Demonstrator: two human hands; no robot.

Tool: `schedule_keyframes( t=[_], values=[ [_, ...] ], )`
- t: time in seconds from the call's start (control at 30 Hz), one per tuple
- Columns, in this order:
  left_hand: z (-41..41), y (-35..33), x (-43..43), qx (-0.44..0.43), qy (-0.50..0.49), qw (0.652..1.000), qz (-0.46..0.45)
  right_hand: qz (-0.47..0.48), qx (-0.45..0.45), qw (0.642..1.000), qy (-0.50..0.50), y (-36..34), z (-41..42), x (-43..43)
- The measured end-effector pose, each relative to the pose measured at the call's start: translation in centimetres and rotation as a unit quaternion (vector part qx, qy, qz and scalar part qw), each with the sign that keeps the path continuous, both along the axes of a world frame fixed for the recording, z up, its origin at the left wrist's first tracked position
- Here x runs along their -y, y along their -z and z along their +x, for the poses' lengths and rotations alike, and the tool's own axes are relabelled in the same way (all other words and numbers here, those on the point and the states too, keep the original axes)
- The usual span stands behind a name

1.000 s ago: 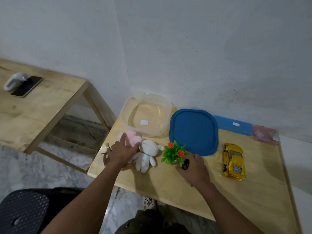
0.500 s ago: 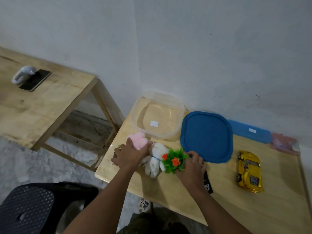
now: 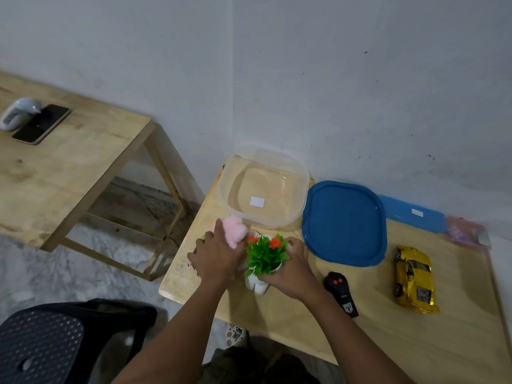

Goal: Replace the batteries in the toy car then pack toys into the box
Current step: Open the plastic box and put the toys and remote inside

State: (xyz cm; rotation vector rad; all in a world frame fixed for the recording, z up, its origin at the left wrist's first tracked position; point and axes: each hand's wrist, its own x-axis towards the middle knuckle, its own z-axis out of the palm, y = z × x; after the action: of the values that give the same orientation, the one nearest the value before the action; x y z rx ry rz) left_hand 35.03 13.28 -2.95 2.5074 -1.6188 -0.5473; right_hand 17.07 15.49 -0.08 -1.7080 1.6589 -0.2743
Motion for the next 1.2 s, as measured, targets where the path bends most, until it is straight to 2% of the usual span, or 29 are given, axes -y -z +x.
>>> schedule_keyframes(
  t=[0.07,0.17,0.33,0.63,0.7,0.83,0.93,1.03,1.2],
  values=[
    [0.3,0.2,-0.4,0.028,0.042,0.999,-0.004,0.07,0.024,0.997,0.006,-0.5,0.6,0.9],
    [0.4,0.5,-0.8,0.057,0.091,0.994,-0.016,0.109,0.039,0.993,-0.006,-0.6,1.2,1.6],
    [1.4,2.1,-1.7,0.021,0.102,0.989,-0.108,0.139,0.087,0.986,0.035,-0.2,1.7,1.5],
    [2.6,1.6,-2.1,-0.069,0.078,0.983,-0.154,0.078,0.157,0.975,0.133,0.2,2.5,-0.4],
    [2.7,1.2,-2.6,-0.08,0.051,0.981,-0.168,0.066,0.171,0.973,0.141,0.1,2.0,-0.9],
    [2.5,2.0,-4.0,0.001,-0.024,0.988,-0.154,0.056,0.169,0.974,0.139,0.1,1.0,-1.5],
    [1.2,1.4,-5.0,-0.062,-0.083,0.988,-0.114,0.052,0.178,0.972,0.141,-0.3,0.7,-1.6],
    [0.7,1.3,-5.1,-0.045,-0.04,0.994,-0.089,0.048,0.18,0.974,0.127,-0.9,0.5,-1.7],
    [2.1,0.8,-4.3,-0.051,-0.007,0.987,-0.15,0.06,0.223,0.969,0.092,-2.1,-0.4,-1.6]
  ],
)
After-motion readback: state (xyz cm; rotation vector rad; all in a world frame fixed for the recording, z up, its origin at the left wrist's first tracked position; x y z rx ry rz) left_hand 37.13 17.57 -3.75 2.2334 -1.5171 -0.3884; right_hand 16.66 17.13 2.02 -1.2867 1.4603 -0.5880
